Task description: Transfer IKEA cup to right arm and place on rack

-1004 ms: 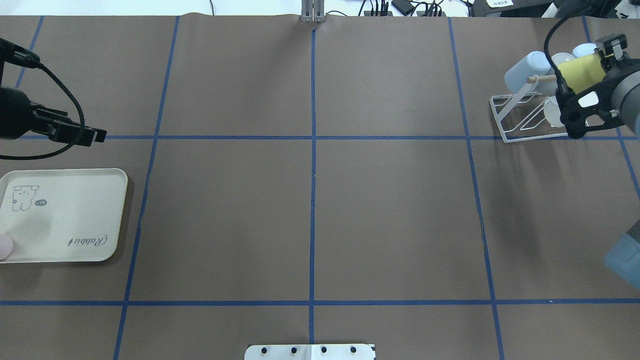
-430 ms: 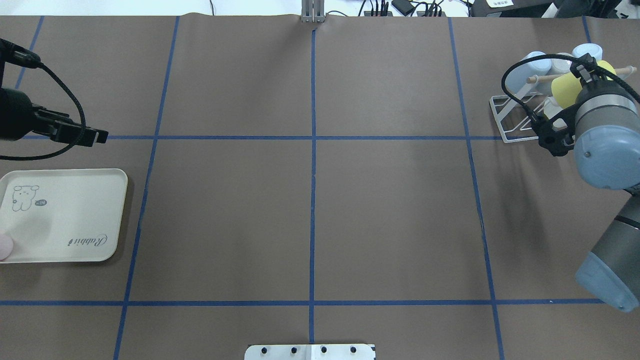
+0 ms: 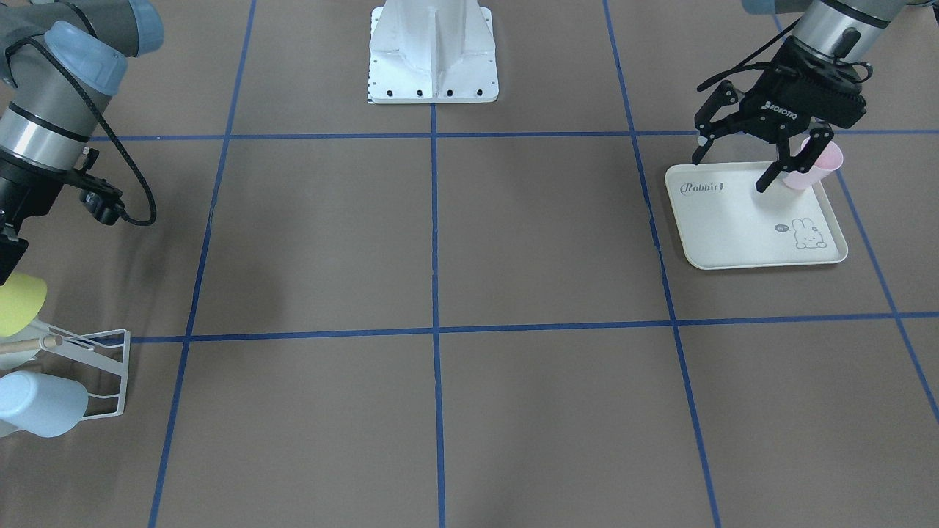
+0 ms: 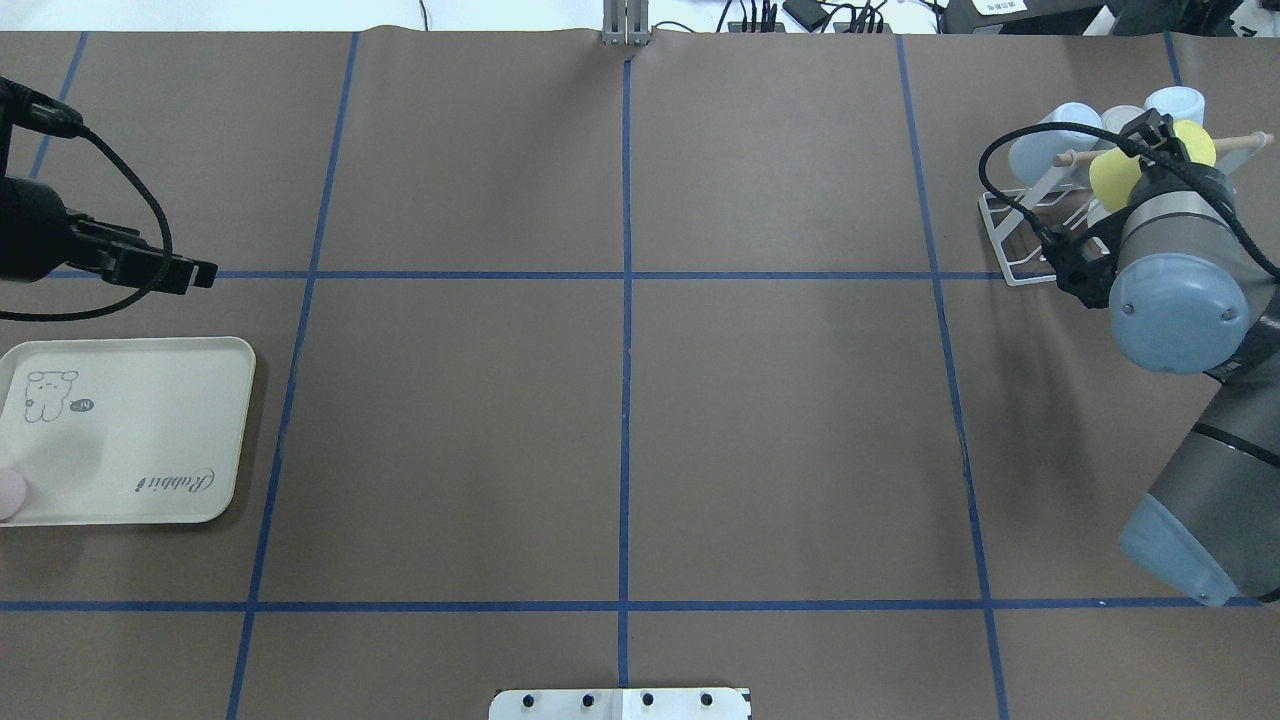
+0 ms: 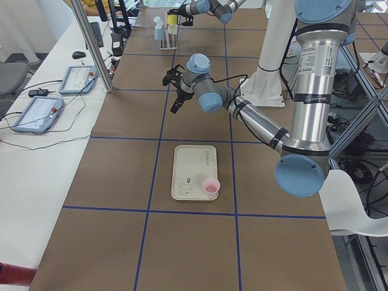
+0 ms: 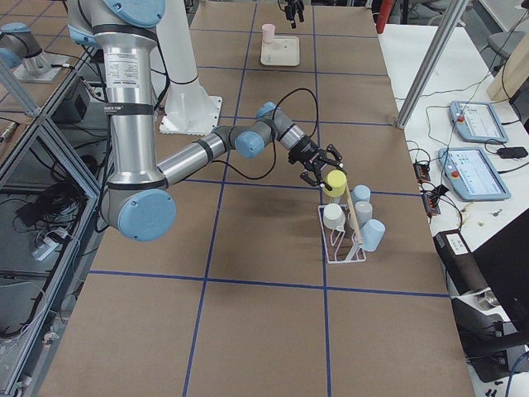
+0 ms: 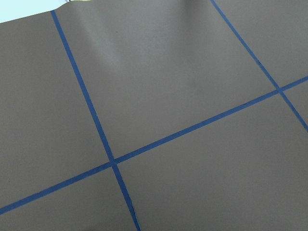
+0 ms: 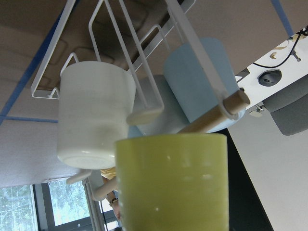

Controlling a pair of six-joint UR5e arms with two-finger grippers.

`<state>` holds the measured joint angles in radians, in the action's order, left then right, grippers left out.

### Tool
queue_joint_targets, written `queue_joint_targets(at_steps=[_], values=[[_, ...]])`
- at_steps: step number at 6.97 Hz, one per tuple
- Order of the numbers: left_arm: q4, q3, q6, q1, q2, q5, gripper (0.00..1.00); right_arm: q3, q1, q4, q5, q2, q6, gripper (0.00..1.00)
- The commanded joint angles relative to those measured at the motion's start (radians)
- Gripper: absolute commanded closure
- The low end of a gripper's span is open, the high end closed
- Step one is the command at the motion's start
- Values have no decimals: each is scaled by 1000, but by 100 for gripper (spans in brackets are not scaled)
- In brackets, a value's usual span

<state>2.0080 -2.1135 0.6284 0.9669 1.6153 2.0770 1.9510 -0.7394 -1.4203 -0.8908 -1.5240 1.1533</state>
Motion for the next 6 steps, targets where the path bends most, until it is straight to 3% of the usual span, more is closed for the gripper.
queue_joint_targets(at_steps=[1, 4, 5, 6], values=[[0, 0, 1, -1, 0, 0, 0, -33, 12, 6, 18, 7, -6, 90], [0, 1, 1, -1, 2, 0, 0, -52, 44, 7, 47, 10, -18, 83], [2, 0, 1, -1, 2, 0, 0, -63, 52, 7, 58, 10, -18, 76], [0, -2, 1, -1, 2, 0, 0, -79, 57, 7, 59, 12, -17, 52]])
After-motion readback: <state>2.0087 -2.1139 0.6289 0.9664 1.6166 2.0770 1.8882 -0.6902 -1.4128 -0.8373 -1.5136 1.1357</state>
